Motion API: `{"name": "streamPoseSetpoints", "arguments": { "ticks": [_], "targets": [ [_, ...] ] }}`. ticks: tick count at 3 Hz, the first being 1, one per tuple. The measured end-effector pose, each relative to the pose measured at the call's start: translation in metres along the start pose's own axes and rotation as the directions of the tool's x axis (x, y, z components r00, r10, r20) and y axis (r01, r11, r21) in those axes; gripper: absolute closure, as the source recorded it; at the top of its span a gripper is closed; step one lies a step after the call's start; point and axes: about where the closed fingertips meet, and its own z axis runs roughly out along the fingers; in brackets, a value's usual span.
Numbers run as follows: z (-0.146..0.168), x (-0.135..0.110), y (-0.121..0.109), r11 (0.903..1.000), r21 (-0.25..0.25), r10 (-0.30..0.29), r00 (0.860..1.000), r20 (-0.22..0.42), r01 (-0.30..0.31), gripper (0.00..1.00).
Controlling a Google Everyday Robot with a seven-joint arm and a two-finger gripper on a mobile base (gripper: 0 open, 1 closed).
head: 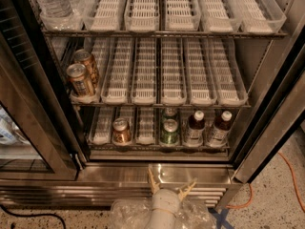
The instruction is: Pick blue plastic bottle from bottom shelf of fridge
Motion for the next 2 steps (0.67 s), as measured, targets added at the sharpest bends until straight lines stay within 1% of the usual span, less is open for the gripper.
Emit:
{"name": "streamPoseSetpoints", "arguments": {
  "ticks": [1, 2],
  "targets": [
    [0.0, -0.012, -0.008, 0.9966, 0.07, -0.051, 0.994, 0.099, 0.044, 0.0],
    [-0.007, -0.023, -0.023, 0.9838, 0.163, -0.106, 0.977, 0.188, 0.075, 0.0]
  ]
}}
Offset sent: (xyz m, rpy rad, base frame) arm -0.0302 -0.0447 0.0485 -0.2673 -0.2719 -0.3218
